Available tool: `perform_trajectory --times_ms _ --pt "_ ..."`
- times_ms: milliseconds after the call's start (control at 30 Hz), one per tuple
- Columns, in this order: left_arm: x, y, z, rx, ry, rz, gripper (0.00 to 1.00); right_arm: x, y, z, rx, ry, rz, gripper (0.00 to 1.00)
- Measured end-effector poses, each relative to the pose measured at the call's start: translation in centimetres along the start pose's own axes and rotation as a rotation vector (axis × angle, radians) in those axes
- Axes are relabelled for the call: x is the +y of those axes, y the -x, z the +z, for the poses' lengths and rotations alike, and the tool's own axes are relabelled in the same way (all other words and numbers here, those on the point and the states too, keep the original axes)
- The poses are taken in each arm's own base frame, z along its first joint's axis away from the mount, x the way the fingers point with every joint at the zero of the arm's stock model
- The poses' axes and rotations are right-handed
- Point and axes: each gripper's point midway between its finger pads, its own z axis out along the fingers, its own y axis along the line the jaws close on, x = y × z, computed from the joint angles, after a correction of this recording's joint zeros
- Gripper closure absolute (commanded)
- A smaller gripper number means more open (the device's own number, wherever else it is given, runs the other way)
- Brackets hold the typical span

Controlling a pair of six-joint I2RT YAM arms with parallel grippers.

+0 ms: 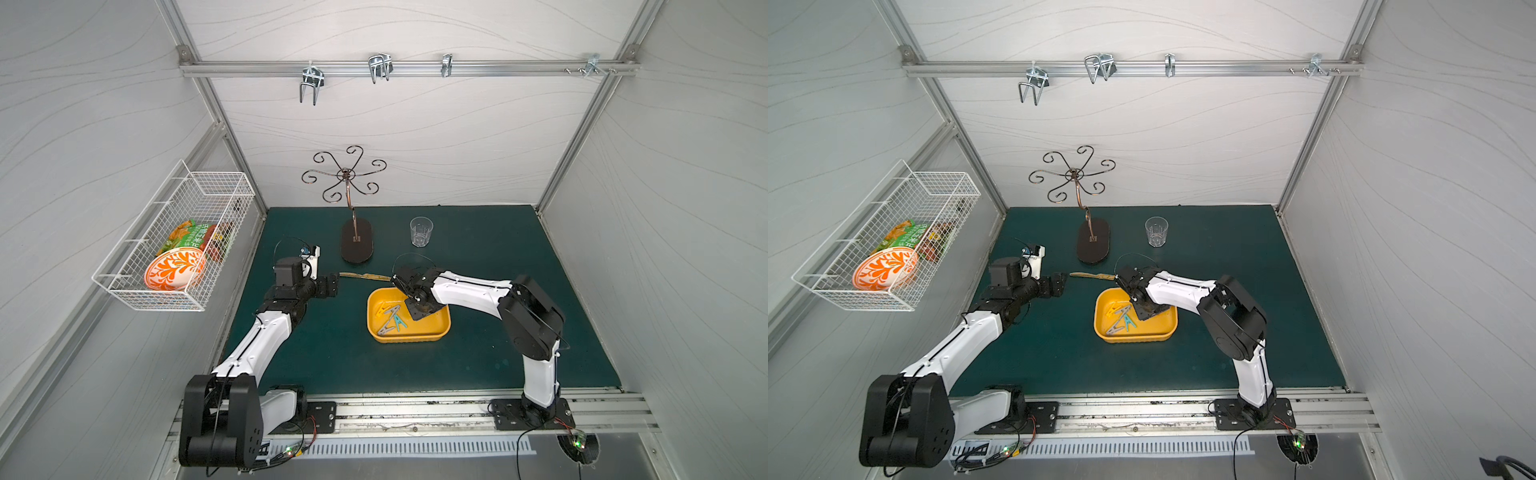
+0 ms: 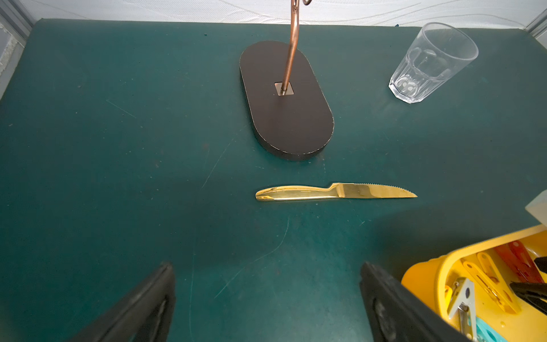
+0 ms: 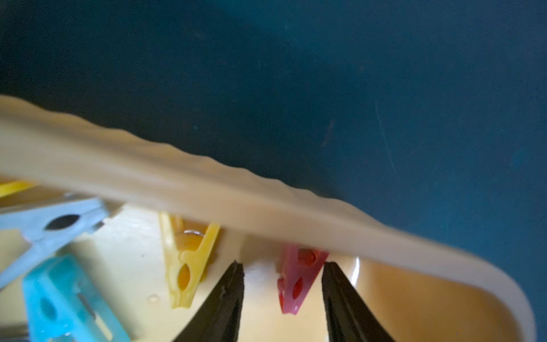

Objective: Take the clothespins out of the storage box
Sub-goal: Pick up the clothespin from the storage box.

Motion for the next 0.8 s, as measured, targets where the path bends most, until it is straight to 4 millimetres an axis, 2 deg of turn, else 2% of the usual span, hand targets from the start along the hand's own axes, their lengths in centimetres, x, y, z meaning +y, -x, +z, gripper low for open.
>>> perform_trajectory --times_ms 200,400,633,733,800 --pt "0.0 -0.1 0.0 0.001 0.0 -0.009 0.01 -0.2 1.5 -0.5 -0.032 -0.005 0.014 0.55" --pt "0.0 -0.2 0.1 0.001 0.001 -0.022 0.01 -0.3 1.0 1.1 -0.001 -0.024 -0.007 0.66" --pt "0.0 -0.7 0.1 0.012 0.001 -0.035 0.01 -0.3 1.0 1.5 -0.01 -0.027 -0.008 0.77" --pt "0.1 -0.9 0.2 0.015 0.001 -0.038 0.01 -0.3 1.0 1.6 -0.017 -0.03 -0.006 0.78" --pt "0.1 -1.0 0.2 0.018 0.001 -0.039 0.01 -0.4 0.9 1.5 -0.021 -0.031 -0.006 0.73"
